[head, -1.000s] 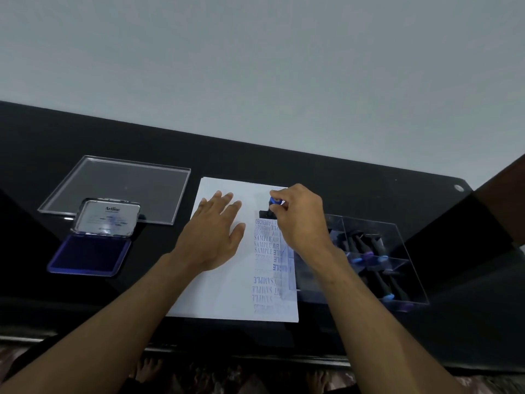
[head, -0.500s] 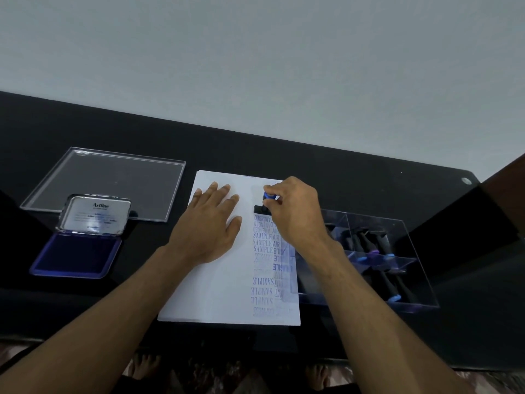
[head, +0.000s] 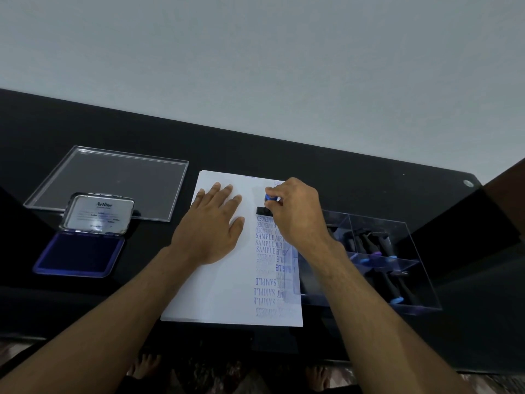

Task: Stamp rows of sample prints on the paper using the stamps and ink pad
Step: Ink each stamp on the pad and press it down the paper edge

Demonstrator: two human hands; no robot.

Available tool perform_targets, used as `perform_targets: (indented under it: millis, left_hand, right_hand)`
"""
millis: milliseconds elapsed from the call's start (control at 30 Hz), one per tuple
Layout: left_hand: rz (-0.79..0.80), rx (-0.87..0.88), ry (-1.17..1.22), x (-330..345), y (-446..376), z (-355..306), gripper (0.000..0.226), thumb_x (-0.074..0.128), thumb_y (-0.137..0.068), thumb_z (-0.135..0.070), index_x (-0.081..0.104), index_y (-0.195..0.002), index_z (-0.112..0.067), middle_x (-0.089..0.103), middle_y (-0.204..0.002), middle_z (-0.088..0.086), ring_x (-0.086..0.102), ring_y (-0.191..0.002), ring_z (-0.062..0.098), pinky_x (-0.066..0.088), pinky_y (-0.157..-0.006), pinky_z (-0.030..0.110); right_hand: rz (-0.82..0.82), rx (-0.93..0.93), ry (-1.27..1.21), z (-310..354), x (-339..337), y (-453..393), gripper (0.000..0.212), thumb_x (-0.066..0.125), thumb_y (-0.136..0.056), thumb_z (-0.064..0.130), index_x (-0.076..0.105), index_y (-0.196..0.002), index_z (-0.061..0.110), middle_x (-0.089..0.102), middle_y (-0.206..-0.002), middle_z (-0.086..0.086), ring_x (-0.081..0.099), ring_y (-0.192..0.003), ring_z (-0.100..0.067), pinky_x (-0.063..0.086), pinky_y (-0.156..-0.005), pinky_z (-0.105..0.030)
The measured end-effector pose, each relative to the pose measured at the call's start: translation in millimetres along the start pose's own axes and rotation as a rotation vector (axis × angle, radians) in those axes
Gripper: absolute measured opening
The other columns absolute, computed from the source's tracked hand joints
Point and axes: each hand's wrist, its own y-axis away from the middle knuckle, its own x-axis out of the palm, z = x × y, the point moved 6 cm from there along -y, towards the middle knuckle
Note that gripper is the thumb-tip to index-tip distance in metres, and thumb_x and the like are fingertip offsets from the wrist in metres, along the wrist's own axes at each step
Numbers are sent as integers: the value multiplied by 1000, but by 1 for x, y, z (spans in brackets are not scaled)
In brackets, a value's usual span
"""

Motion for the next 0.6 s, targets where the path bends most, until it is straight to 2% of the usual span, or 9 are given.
perform_targets:
  millis: [333,600]
  left_hand:
    - [-3,-8,-4,2,-1,1,69,18,-98,-56,37,-154,-21,24,-165,5,13,-154,25,8,-125,44]
    - [-7,-4,8,-1,0,-1,78,8,-93,-60,38,-154,-20,25,-164,5,14,-154,26,11,-125,46]
  right_hand:
    - [66,48,17,-2,6,-3,15,64,-94,14,74,-104,9,69,-102,-10,66,-85,-19,52,-85,-26]
    - [31,63,-4,-2,1,-2,12,66,-92,13,76,-96,8,70,-98,-8,66,-83,-19,52,-82,-25]
